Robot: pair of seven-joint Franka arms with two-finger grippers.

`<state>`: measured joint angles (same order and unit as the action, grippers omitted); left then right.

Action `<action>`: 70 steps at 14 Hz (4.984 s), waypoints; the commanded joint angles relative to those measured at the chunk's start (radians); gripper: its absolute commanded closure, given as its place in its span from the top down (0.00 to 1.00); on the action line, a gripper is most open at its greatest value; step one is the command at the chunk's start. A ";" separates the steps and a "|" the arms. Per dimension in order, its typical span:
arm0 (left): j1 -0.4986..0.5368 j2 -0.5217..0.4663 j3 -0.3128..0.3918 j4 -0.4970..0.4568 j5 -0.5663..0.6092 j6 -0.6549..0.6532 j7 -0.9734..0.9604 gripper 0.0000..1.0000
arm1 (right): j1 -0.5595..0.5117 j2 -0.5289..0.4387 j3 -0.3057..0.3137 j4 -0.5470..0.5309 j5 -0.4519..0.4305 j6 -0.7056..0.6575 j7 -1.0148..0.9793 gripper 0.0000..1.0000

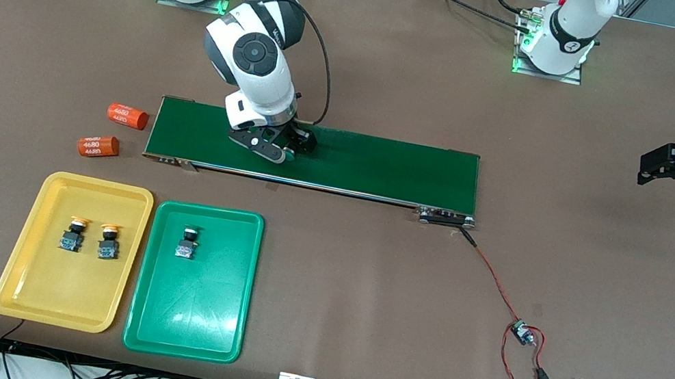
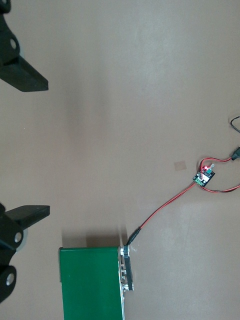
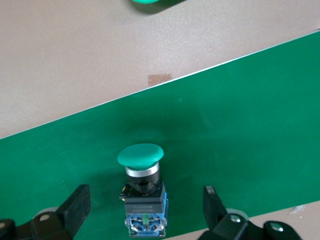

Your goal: Sort buttons by color to trays

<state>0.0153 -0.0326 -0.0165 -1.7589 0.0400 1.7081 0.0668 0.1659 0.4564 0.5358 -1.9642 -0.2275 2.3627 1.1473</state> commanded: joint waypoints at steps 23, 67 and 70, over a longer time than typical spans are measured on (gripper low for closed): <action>-0.008 0.005 0.012 0.018 -0.009 -0.018 0.021 1.00 | -0.025 0.112 -0.181 0.364 0.000 -0.087 -0.544 0.05; -0.006 0.003 0.012 0.018 -0.008 -0.019 0.024 1.00 | -0.255 -0.312 -0.375 0.419 0.237 -0.706 -1.054 1.00; -0.006 0.003 0.012 0.016 -0.008 -0.019 0.025 1.00 | -0.290 -0.337 -0.396 0.406 0.228 -0.717 -1.089 1.00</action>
<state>0.0153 -0.0318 -0.0148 -1.7578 0.0400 1.7080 0.0669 -0.0916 0.1654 0.1550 -1.5166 -0.0157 1.6570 0.0978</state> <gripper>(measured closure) 0.000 0.000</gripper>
